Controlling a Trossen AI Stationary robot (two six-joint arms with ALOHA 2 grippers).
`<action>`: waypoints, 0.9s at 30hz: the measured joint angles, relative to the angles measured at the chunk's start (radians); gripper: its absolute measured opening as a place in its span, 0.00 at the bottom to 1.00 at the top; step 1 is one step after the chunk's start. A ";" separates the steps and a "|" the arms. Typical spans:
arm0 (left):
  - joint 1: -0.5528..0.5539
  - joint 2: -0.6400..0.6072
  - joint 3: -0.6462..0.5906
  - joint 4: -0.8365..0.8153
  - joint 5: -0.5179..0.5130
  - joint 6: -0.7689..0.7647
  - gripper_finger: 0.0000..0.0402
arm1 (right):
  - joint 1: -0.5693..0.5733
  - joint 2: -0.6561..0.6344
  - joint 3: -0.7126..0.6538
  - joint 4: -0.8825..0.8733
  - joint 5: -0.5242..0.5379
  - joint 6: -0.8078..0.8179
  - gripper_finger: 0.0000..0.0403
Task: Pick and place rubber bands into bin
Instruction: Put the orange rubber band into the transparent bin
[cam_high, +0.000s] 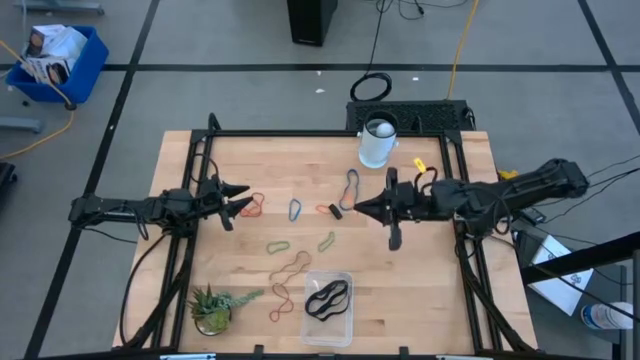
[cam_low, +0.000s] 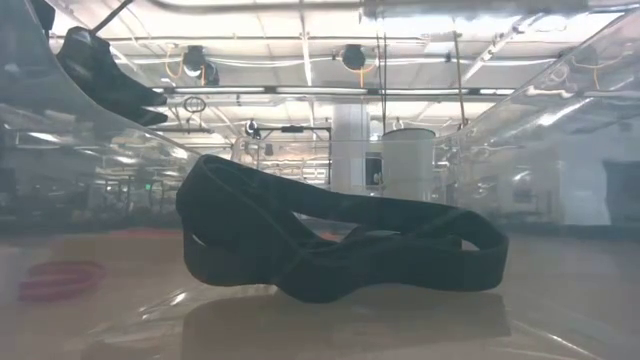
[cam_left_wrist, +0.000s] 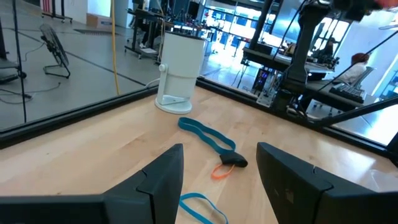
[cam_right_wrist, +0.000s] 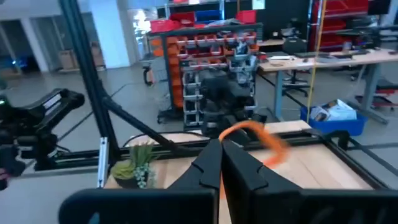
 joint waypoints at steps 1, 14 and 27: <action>0.000 0.000 0.000 0.000 0.000 0.000 0.52 | 0.009 0.008 0.029 -0.033 0.000 -0.007 0.00; 0.000 0.000 0.000 0.000 -0.001 0.008 0.52 | 0.133 0.301 0.434 -0.504 0.000 -0.097 0.00; 0.000 0.000 0.000 0.000 -0.001 0.076 0.52 | 0.210 0.557 0.481 -0.557 -0.136 -0.020 0.00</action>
